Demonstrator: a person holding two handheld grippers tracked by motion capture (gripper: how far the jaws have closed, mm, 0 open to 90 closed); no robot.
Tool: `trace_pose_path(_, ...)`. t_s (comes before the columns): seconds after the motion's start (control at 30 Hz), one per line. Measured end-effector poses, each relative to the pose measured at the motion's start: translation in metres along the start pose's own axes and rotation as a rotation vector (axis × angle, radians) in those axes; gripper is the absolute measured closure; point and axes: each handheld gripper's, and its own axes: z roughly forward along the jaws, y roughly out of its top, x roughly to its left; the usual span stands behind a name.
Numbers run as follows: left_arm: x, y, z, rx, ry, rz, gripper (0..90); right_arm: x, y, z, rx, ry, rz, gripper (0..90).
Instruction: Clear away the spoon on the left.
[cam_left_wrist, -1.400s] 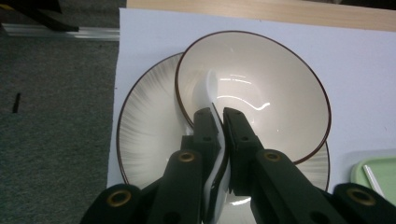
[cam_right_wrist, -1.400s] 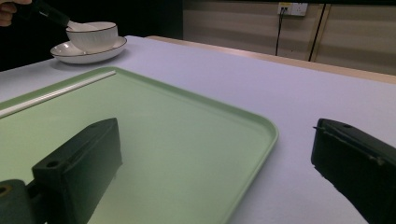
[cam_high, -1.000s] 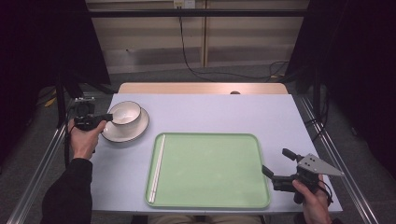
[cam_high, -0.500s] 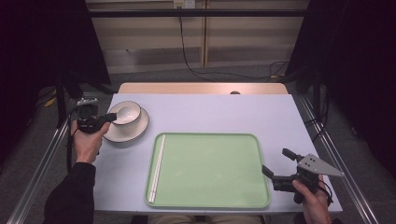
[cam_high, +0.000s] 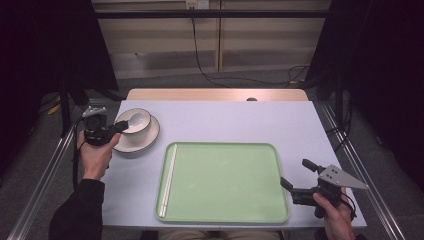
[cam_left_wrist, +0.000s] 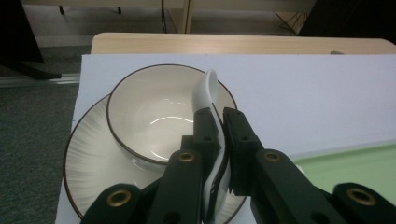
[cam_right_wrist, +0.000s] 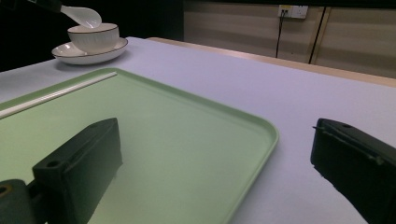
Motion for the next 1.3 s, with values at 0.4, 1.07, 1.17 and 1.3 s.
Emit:
trace_pose_path(0.4,-0.025,-0.006,0.000,-0.002,-0.057,0.030,84.9,0.000,0.000,0.000,0.000,0.000,-0.001,2.0)
trace_pose_path(1.07,-0.063,-0.023,-0.001,0.015,-0.146,0.067,84.8,0.001,0.000,0.000,-0.001,0.003,-0.006,2.0)
trace_pose_path(1.17,-0.070,-0.026,-0.002,0.015,-0.164,0.066,84.8,0.001,0.000,0.000,-0.001,0.003,-0.008,2.0)
trace_pose_path(1.3,-0.077,-0.029,0.000,0.031,-0.191,0.080,84.8,0.001,0.000,0.000,-0.001,-0.002,-0.005,2.0)
